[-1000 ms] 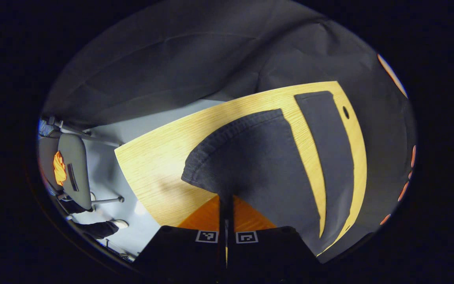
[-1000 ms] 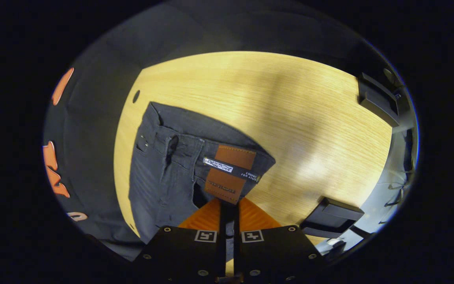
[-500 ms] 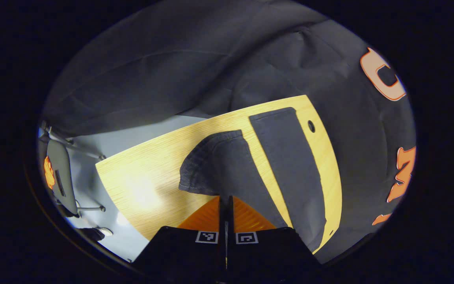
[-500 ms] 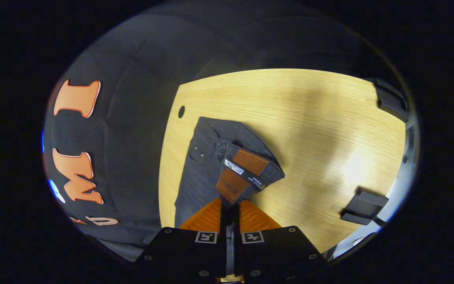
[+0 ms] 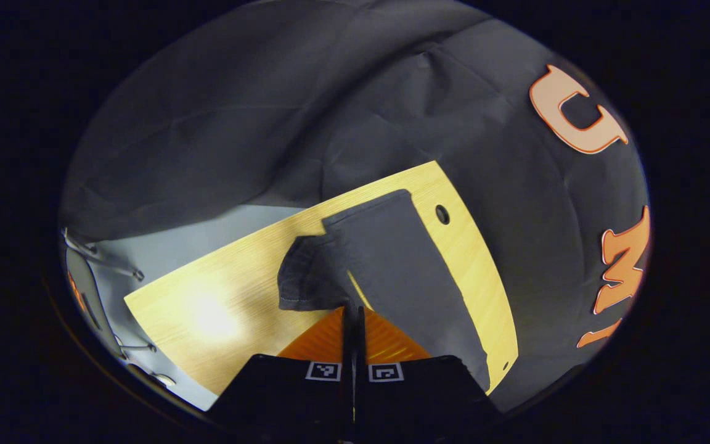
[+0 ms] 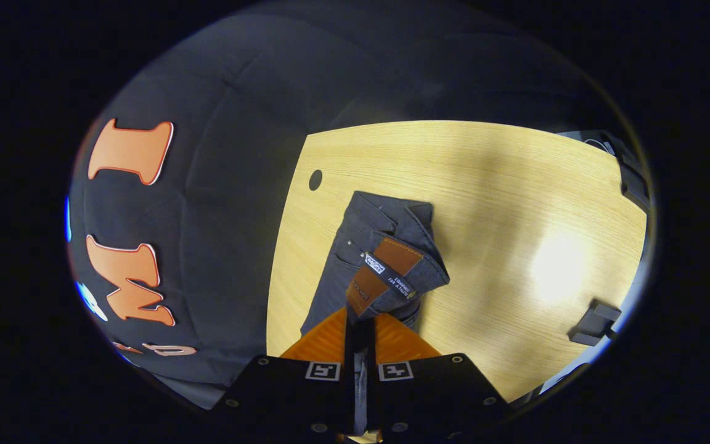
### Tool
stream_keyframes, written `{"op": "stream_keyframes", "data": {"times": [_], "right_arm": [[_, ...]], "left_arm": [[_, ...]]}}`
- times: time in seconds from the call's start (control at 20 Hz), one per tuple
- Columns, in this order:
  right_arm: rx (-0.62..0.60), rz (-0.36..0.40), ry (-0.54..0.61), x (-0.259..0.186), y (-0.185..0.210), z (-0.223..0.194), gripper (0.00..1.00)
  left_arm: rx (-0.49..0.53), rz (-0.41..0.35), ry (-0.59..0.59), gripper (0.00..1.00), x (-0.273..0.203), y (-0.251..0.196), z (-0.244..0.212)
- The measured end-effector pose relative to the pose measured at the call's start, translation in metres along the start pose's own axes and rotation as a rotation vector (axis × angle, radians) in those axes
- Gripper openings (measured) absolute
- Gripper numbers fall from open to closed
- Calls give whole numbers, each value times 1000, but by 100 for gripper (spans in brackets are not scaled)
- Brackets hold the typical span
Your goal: Grasp the waist and the cuffs of the jeans and fold them to make the two legs overlap; first hold the waist and fold one-third of the jeans toward the cuffs, then hold the cuffs and fold the remaining one-third in the same direction to finish folding.
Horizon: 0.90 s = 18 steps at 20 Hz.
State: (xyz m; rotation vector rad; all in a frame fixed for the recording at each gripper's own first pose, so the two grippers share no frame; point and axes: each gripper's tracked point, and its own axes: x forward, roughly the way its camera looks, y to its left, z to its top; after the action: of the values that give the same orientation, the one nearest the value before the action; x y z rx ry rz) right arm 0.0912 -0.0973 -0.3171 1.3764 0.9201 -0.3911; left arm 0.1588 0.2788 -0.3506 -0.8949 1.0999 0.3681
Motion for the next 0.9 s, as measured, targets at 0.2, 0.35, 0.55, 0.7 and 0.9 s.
{"op": "stream_keyframes", "data": {"times": [0.2, 0.35, 0.55, 0.7, 0.9], "right_arm": [[-36, -14, 18, 12, 17, 4, 8], [-45, 2, 12, 20, 38, 13, 8], [-33, -18, 21, 40, 47, 23, 8], [-34, -39, 28, 55, 50, 31, 8], [-8, -72, 40, 85, 55, 41, 8]], "left_arm": [[61, -23, -10, 2, 9, -28, 18], [113, -40, -65, 2, 16, -51, 44], [152, -5, -36, 2, 40, -66, 50], [156, -3, -49, 2, 59, -79, 63], [148, 46, -43, 2, 85, -88, 78]]}}
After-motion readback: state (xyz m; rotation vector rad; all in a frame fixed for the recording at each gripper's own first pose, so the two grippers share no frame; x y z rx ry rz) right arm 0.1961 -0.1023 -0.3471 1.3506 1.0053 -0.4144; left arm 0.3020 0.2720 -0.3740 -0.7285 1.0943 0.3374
